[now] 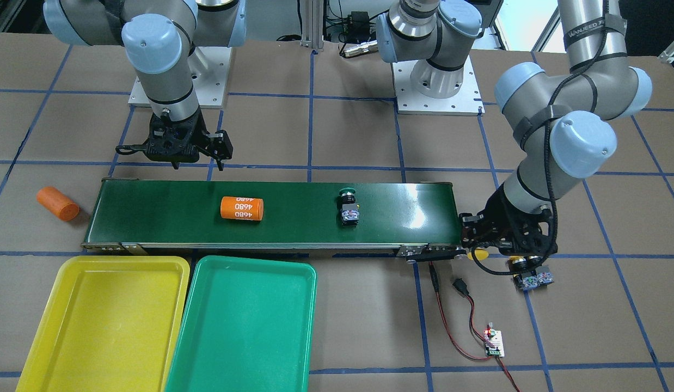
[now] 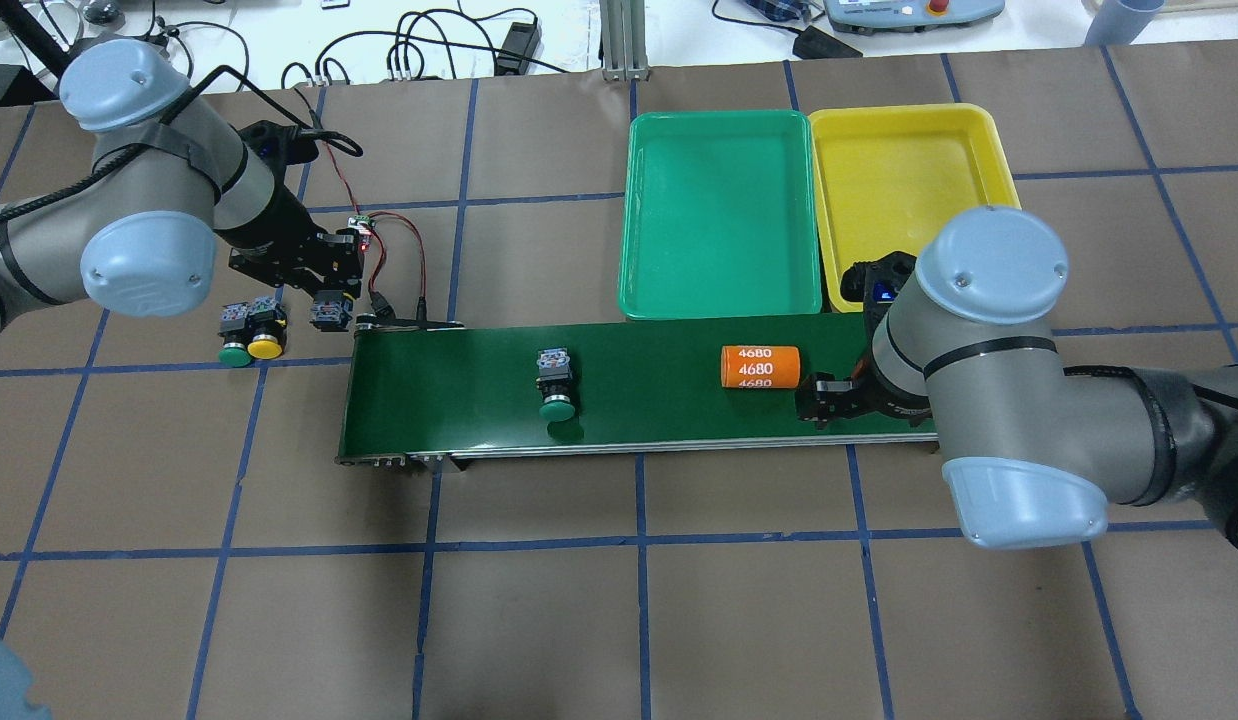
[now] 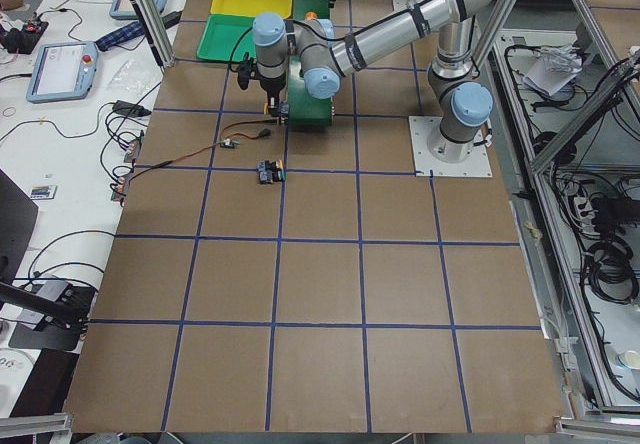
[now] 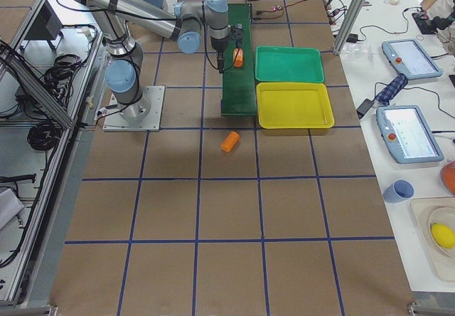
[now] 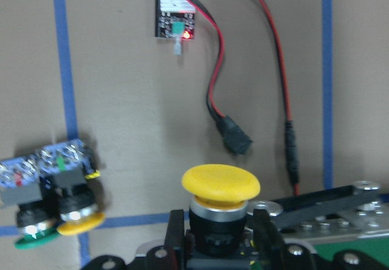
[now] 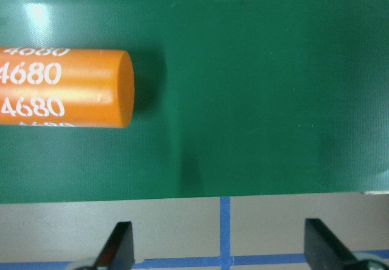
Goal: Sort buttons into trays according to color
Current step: 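Set the yellow-capped button on the belt with the left gripper while the right gripper rises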
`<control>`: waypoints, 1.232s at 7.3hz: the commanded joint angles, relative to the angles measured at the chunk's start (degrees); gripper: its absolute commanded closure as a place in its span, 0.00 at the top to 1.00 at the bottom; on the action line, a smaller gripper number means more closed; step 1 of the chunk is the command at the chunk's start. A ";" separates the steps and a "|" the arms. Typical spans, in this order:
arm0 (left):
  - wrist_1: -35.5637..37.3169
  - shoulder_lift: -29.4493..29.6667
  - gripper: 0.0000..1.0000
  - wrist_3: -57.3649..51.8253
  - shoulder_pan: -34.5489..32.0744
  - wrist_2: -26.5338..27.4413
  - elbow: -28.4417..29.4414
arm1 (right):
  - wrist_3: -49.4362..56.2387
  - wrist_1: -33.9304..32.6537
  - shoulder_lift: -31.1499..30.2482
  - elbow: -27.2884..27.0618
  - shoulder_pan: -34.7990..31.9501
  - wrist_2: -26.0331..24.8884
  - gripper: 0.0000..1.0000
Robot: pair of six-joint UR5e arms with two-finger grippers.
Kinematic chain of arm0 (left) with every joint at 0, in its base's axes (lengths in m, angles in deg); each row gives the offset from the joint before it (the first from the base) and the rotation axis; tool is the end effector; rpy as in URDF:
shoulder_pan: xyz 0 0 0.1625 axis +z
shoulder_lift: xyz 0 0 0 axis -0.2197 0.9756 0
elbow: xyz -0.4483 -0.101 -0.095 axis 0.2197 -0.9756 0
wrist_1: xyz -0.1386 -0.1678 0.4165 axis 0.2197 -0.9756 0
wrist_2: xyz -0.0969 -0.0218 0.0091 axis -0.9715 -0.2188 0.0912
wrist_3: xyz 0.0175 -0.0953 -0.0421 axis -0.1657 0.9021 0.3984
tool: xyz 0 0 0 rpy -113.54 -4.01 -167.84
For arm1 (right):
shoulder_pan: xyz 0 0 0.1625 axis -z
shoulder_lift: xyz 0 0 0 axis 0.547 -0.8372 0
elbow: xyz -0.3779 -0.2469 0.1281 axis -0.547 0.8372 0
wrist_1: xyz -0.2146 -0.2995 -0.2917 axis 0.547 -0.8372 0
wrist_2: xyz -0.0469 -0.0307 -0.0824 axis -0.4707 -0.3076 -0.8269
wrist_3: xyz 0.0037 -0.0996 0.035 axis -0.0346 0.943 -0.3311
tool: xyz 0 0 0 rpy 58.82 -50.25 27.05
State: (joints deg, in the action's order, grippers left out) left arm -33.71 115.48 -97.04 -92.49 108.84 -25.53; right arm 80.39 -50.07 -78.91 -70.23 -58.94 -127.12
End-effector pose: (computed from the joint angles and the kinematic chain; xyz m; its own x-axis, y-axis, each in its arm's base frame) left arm -0.0322 -0.6231 0.2975 -0.9962 -0.0312 0.0816 -0.0324 0.9994 -0.0129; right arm 0.1478 -0.4445 0.2933 -0.9997 0.0160 0.0156 0.0152 0.9985 -0.0526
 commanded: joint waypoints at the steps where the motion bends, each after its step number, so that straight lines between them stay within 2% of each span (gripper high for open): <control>1: 0.64 -2.98 0.00 2.22 -1.51 0.44 -7.18 | -0.02 0.52 -0.09 1.51 0.07 0.00 1.00; 2: 0.31 -4.21 0.00 2.22 -1.59 0.44 -7.64 | -0.02 1.05 -0.09 4.83 0.07 0.44 1.00; 3: -0.04 -4.91 0.00 2.14 -1.59 0.26 -8.34 | -0.36 4.36 -0.09 9.22 -0.01 0.62 1.00; 4: 0.04 -3.96 0.33 2.14 -1.59 0.52 -8.09 | -0.45 11.88 -0.17 12.57 -0.01 0.62 1.00; 5: -0.40 -4.13 0.99 2.05 -1.59 0.35 -8.61 | -0.11 22.39 -0.09 16.43 0.07 -0.08 1.00; 7: -0.49 -4.74 1.00 2.31 -1.59 0.35 -8.79 | -0.02 35.46 -0.17 28.53 0.07 -0.09 1.00; 8: -0.23 -5.53 1.00 2.31 -1.51 0.44 -7.22 | -0.02 39.25 0.17 30.94 -0.01 -0.26 1.00; 9: -0.92 -5.97 1.00 2.05 -0.37 0.70 -3.21 | 0.25 40.42 0.26 30.62 -0.01 -0.44 1.00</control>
State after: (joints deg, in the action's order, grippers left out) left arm -34.17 110.21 -94.83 -93.72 109.30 -32.33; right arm 80.43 -13.00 -78.85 -41.32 -58.92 -127.36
